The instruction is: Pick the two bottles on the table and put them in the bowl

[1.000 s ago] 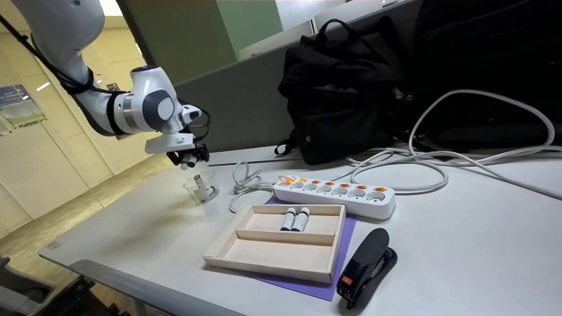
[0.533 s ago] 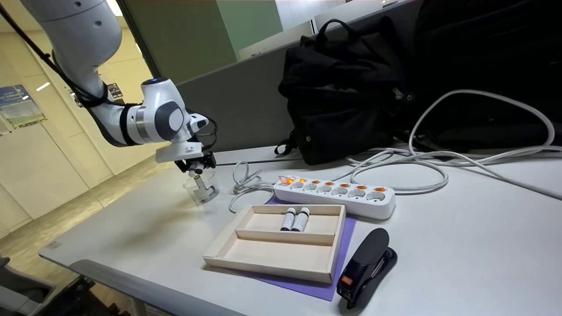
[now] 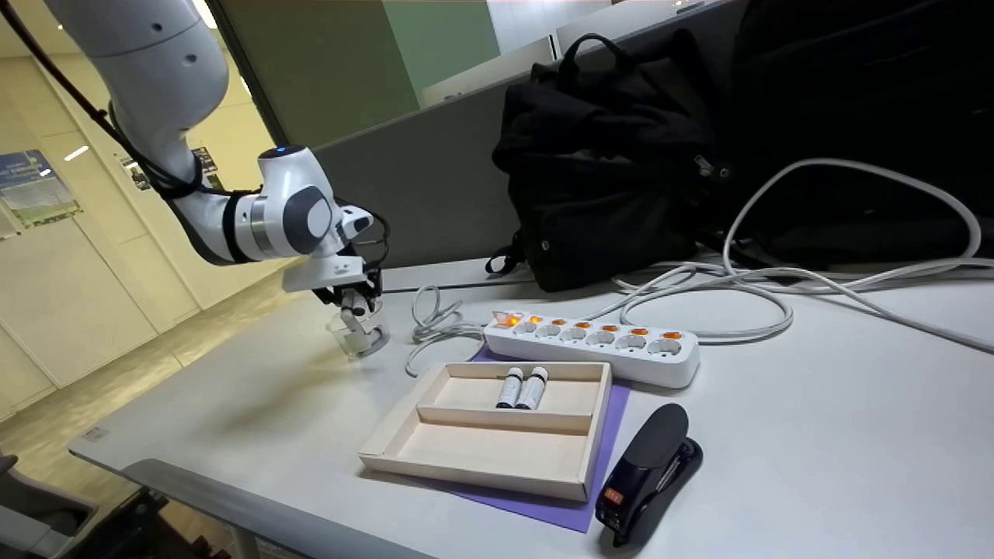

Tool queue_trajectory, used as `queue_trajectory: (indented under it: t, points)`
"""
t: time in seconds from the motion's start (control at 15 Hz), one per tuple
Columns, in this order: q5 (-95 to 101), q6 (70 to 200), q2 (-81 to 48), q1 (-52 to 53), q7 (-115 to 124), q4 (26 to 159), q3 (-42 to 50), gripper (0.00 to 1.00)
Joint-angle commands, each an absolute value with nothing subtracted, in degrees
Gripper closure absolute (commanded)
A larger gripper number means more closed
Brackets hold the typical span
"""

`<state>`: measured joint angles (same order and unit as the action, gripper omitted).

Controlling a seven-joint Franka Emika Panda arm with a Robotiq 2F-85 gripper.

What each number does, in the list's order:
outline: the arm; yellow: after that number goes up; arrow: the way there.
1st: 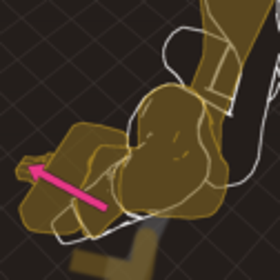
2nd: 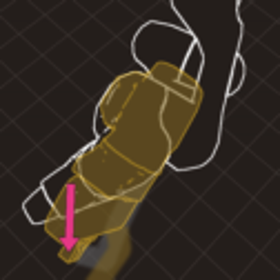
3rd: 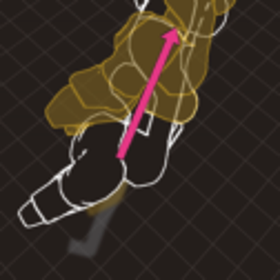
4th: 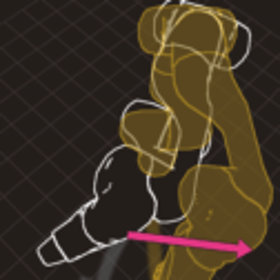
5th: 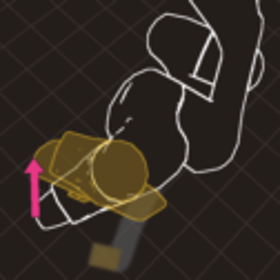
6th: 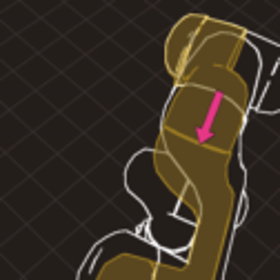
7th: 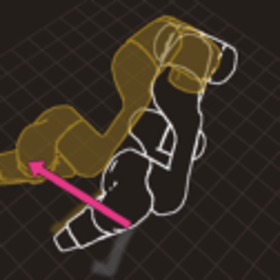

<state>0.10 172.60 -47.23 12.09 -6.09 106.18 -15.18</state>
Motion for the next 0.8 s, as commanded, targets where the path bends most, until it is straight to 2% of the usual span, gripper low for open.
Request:
queue_trajectory:
  t: [0.0,0.2,0.53,0.6,0.73]
  points:
    - [0.8,172.0,-47.2,13.3,-4.9,104.6,-14.3,0.19]
    - [0.7,172.1,-46.8,13.5,-4.7,104.5,-14.3,0.02]
    - [-0.5,171.5,-40.7,12.0,-4.2,107.9,-16.4,0.00]
    - [0.4,172.5,-45.3,12.7,-5.4,104.7,-15.6,0.00]
    - [0.1,172.0,-43.1,12.6,-5.2,105.4,-15.9,0.00]
